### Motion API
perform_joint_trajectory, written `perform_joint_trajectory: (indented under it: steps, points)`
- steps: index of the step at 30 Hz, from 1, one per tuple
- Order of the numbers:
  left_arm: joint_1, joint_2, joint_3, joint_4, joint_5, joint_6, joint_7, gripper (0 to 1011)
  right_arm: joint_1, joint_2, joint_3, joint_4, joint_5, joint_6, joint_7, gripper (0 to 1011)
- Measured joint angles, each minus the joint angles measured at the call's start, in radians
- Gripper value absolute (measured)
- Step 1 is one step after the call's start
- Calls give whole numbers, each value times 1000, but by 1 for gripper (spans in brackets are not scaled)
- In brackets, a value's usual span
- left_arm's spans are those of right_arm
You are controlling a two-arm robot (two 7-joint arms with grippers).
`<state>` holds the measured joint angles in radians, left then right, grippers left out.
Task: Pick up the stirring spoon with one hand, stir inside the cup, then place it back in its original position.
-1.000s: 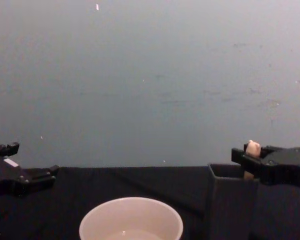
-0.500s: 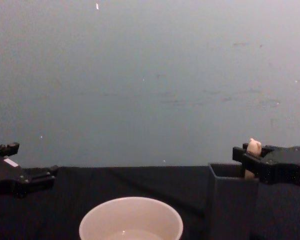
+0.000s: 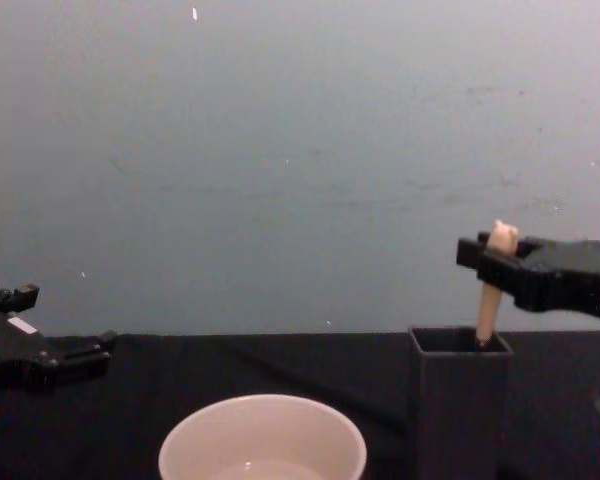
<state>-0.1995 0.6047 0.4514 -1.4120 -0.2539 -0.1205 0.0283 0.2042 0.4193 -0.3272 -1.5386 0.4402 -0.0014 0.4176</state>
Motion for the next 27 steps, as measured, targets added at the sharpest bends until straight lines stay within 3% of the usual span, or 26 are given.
perform_joint_trajectory:
  steps: [18, 27]
  points:
    - [0, 0, 0, 0, 0, 0, 0, 1001, 48, 12, 29, -46, 54, -60, 55, 211]
    - [0, 0, 0, 0, 0, 0, 0, 1001, 99, -17, -4, -15, 61, -89, 75, 211]
